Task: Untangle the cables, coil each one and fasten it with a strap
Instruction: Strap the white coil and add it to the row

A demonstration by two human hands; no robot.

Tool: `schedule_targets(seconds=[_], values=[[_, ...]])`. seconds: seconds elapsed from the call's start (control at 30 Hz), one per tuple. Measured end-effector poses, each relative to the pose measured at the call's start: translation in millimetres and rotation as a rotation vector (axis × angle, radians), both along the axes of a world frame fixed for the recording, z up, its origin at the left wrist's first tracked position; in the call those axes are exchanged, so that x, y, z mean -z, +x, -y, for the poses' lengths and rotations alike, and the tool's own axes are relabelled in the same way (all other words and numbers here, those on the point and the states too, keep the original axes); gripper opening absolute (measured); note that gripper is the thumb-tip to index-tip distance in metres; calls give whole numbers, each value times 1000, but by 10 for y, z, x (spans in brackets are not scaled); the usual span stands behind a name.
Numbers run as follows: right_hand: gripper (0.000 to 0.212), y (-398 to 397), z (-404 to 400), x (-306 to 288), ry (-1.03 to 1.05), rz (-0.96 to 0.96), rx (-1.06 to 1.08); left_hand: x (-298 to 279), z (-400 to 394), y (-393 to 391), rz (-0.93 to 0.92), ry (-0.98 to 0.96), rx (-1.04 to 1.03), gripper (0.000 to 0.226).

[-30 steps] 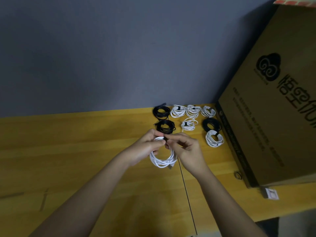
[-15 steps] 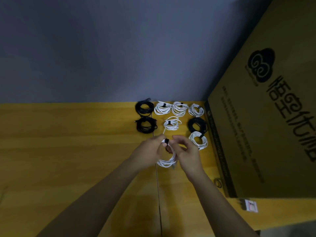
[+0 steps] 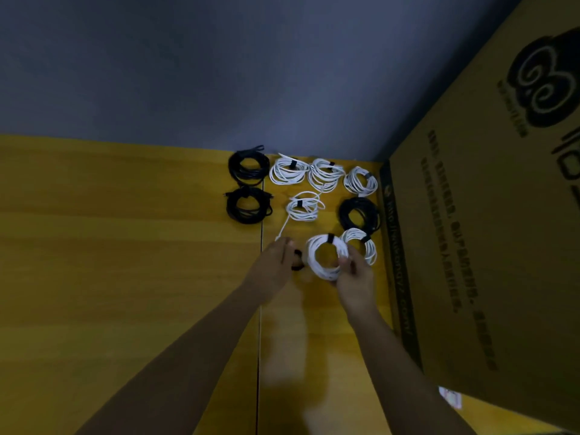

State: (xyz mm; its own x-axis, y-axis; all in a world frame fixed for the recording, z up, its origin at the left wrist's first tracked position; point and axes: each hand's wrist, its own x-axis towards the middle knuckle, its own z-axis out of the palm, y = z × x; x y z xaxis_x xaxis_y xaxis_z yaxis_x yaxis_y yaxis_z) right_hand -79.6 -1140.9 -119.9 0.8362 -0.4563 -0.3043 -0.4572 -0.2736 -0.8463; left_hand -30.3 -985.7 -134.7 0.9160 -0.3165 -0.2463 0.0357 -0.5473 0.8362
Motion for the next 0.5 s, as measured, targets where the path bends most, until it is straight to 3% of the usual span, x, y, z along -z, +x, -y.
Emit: schedule_targets(seconds=[0.1,0.27,0.5], values=[[37,199,109,-16,-88,36,18,262,-40,140,43,217,123,35],[31,377,95,79,-190,36,5,438,63,173,25,322,226,39],[24,244,62,247,-197,-73,-60,370,-85,-204,-96,294,311,30]])
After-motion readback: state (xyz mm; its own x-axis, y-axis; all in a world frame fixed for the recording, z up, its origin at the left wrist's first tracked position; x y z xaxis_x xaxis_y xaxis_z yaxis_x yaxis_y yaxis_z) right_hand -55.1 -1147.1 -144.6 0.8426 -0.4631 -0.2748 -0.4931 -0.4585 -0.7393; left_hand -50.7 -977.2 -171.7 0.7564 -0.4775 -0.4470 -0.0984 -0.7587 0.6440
